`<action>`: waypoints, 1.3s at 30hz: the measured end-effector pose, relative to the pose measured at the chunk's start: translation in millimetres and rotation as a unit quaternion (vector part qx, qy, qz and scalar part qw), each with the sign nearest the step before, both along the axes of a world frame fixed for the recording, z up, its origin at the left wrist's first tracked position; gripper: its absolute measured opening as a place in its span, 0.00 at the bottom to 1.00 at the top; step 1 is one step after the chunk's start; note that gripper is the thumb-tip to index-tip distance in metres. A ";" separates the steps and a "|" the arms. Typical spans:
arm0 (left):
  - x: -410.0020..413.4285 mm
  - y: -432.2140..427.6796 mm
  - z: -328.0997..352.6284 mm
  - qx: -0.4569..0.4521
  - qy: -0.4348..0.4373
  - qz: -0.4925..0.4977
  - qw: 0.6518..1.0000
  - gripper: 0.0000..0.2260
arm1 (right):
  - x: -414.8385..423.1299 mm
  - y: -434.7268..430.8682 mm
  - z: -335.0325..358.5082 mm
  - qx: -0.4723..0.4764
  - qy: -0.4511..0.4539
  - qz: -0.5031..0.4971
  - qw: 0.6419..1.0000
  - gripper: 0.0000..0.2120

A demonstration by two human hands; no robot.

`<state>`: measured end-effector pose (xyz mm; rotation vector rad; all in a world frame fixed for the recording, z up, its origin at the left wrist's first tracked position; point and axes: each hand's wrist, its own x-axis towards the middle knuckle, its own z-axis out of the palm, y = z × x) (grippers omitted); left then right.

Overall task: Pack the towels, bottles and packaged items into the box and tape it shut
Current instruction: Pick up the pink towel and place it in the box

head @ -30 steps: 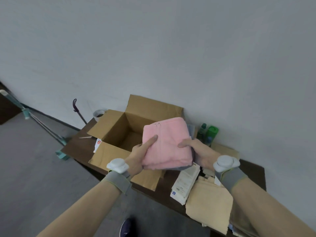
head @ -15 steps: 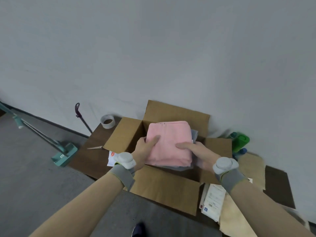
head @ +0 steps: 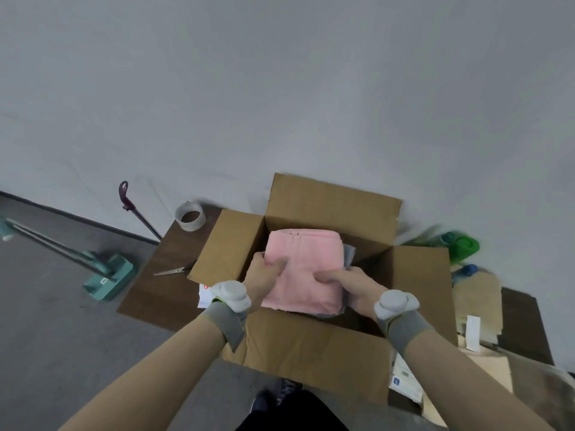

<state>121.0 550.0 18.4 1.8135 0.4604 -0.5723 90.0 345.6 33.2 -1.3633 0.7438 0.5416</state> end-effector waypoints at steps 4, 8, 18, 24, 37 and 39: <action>5.8 2.8 -13.7 0.031 0.034 -0.004 0.999 0.28 | 8.8 3.4 -18.9 0.009 0.023 0.005 1.000 0.33; 16.2 5.0 -26.0 0.047 0.034 0.003 0.998 0.27 | 14.7 10.4 -36.5 0.023 0.033 -0.013 0.999 0.33; 23.8 10.9 -54.8 0.046 0.114 -0.012 0.992 0.29 | 12.1 31.4 -90.1 -0.018 0.084 -0.062 0.994 0.35; 32.5 6.7 -65.5 0.052 0.127 -0.010 0.990 0.29 | 17.4 37.1 -119.2 -0.063 0.112 -0.071 0.989 0.34; 49.9 6.9 -72.5 0.115 0.121 -0.087 0.982 0.35 | 45.9 53.8 -139.1 -0.119 0.128 -0.017 0.984 0.33; 49.7 2.7 -67.0 0.173 0.081 -0.134 0.972 0.39 | 50.2 57.8 -140.1 -0.127 0.123 -0.012 0.984 0.34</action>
